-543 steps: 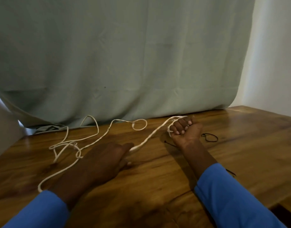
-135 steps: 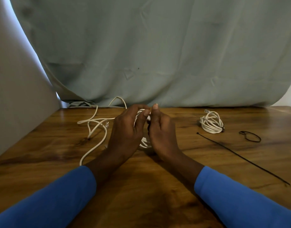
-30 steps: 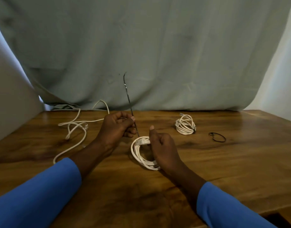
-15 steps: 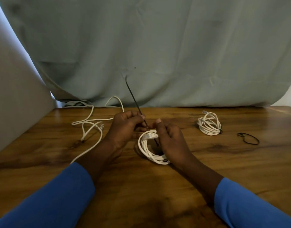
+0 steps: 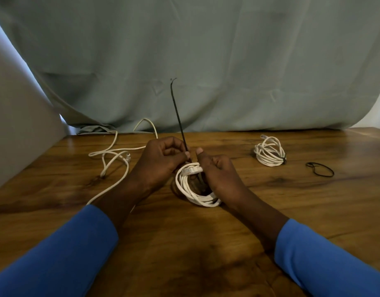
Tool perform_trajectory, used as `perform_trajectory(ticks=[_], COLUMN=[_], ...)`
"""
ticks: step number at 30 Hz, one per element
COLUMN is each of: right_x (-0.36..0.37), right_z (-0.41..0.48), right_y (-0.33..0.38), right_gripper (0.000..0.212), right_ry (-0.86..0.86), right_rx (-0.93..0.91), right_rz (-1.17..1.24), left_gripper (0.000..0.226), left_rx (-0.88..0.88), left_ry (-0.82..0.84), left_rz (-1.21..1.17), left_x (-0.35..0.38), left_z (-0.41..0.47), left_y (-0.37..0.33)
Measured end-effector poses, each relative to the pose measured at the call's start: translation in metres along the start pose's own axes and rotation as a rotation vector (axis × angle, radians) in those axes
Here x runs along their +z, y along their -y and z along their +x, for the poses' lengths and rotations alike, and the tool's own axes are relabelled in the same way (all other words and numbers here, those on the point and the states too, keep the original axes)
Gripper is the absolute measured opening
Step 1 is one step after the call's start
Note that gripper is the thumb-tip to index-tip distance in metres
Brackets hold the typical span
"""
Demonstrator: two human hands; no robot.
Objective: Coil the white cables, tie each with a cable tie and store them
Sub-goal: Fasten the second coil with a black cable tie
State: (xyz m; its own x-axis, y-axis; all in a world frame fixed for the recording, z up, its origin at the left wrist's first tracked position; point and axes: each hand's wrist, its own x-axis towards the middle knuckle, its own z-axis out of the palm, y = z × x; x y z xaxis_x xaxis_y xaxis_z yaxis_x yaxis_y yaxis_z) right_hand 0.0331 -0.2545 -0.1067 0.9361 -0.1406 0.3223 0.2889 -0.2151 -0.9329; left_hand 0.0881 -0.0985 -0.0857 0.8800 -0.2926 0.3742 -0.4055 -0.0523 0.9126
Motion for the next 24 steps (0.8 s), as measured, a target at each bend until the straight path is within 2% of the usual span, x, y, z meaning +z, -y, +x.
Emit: perform_trajectory(ticks=[4, 9, 12, 13, 16, 19, 21, 24], right_x=[0.0, -0.001, -0.002, -0.002, -0.001, -0.001, -0.001, -0.002], right_z=[0.002, 0.005, 0.007, 0.008, 0.01, 0.012, 0.013, 0.015], right_y=[0.0, -0.005, -0.005, -0.005, -0.007, -0.01, -0.01, -0.012], right_gripper=[0.063, 0.066, 0.064, 0.062, 0.065, 0.067, 0.058, 0.052], right_ry=[-0.003, 0.0, -0.004, -0.017, -0.036, -0.084, -0.098, -0.102], right_rx=[0.002, 0.005, 0.017, 0.019, 0.022, 0.049, 0.062, 0.072], right_rz=[-0.025, -0.014, 0.016, 0.021, 0.04, 0.065, 0.088, 0.081], left_gripper=[0.012, 0.003, 0.01, 0.018, 0.065, 0.089, 0.089, 0.06], left_rx=[-0.124, -0.068, -0.065, -0.041, 0.081, 0.219, 0.285, 0.4], left_ry=[0.065, 0.126, 0.175, 0.206, 0.303, 0.297, 0.258, 0.247], left_rz=[-0.134, -0.032, -0.037, -0.022, 0.134, 0.371, 0.442, 0.548], left_x=[-0.001, -0.002, -0.006, -0.009, -0.011, -0.003, 0.003, 0.006], left_z=[0.0, -0.002, -0.003, -0.004, -0.01, -0.018, -0.022, -0.023], left_y=[-0.002, -0.005, -0.009, -0.01, -0.014, -0.018, -0.022, -0.022])
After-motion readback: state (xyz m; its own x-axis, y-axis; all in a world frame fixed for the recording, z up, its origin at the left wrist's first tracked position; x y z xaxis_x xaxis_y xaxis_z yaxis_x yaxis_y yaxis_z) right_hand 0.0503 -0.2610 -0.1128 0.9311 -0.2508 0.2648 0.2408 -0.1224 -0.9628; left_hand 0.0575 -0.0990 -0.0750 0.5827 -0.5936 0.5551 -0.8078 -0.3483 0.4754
